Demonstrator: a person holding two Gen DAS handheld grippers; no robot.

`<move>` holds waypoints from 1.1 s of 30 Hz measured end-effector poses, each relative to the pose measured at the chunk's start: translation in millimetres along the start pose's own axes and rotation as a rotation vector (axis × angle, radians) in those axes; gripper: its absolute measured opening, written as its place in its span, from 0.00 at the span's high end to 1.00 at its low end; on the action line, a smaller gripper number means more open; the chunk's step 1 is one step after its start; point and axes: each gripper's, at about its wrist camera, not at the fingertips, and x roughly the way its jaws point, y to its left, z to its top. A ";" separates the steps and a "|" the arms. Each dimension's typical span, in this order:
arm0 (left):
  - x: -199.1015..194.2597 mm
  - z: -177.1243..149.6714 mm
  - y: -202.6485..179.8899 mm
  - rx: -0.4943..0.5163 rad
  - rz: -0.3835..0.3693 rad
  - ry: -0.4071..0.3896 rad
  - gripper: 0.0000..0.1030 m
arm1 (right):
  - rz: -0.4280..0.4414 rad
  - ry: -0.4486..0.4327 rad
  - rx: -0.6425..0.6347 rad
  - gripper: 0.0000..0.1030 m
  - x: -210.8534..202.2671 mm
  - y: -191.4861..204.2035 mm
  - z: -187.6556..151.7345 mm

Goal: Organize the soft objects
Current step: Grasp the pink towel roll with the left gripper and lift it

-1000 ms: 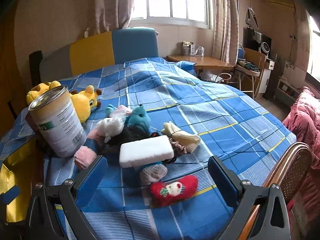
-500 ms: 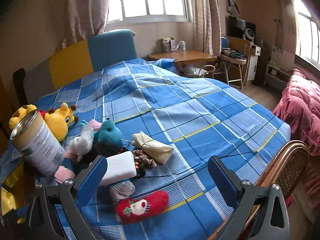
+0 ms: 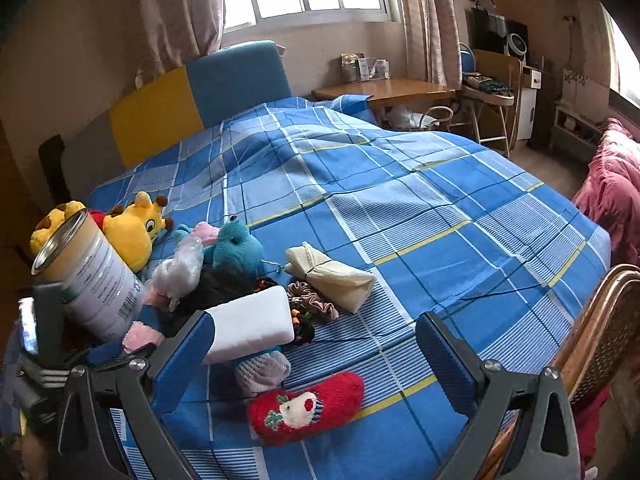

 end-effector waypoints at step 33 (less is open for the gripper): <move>-39.6 -88.3 6.7 -0.036 -0.082 -0.028 0.69 | 0.162 0.185 0.164 0.08 21.4 -27.7 4.5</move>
